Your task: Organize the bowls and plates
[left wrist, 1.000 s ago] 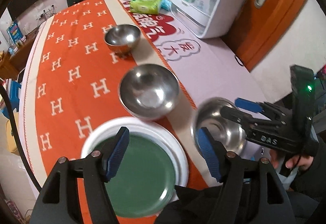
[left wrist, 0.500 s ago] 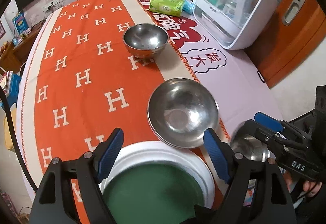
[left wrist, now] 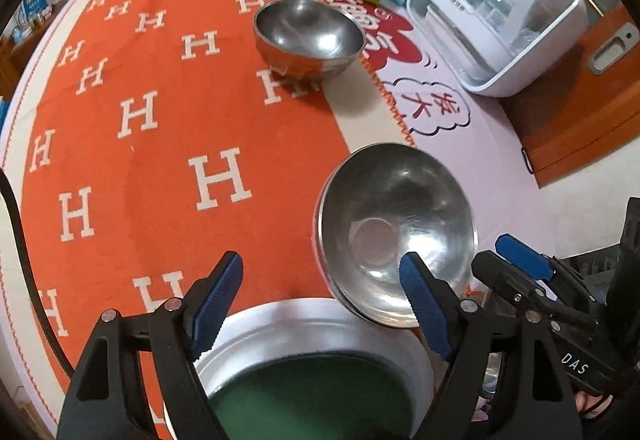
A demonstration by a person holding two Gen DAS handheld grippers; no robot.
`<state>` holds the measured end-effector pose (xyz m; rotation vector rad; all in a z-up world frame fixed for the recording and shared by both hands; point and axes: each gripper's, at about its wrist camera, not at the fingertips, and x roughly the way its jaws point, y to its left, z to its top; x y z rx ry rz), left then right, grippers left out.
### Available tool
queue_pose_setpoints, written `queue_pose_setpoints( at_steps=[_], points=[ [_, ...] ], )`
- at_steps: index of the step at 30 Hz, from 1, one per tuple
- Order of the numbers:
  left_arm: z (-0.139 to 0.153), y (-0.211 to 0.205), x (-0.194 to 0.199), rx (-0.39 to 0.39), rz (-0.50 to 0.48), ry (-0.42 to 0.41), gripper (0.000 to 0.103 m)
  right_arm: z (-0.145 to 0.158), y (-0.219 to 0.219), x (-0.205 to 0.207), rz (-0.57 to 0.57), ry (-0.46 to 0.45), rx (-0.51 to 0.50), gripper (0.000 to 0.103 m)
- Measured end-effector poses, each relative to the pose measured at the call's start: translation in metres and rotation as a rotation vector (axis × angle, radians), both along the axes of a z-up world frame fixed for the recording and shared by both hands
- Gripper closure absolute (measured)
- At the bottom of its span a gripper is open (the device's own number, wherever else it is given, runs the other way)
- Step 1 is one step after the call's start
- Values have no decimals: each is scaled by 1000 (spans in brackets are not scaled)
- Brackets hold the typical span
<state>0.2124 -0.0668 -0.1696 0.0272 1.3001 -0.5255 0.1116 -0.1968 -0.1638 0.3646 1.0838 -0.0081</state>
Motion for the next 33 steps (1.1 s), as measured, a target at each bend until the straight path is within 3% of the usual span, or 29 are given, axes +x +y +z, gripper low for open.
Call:
queue_pose_setpoints(
  at_steps=[3, 8, 13, 15, 25, 27, 33],
  points=[
    [-12, -1, 7, 17, -7, 35, 24, -6, 2, 6, -1, 15, -6, 43],
    [-28, -1, 14, 1, -4, 90, 27, -18, 8, 15, 13, 52, 1, 61],
    [-39, -2, 17, -14, 4, 119, 48, -27, 14, 22, 39, 82, 7, 76],
    [-42, -2, 19, -26, 11, 132, 56, -29, 15, 24, 41, 87, -6, 78],
    [-47, -11, 19, -59, -21, 155, 74, -31, 14, 28, 30, 80, -7, 83],
    [-48, -12, 18, -71, -30, 156, 84, -30, 14, 28, 29, 78, -6, 85],
    [-42, -13, 16, -70, -52, 114, 87, -28, 13, 25, 15, 79, -9, 88]
  ],
)
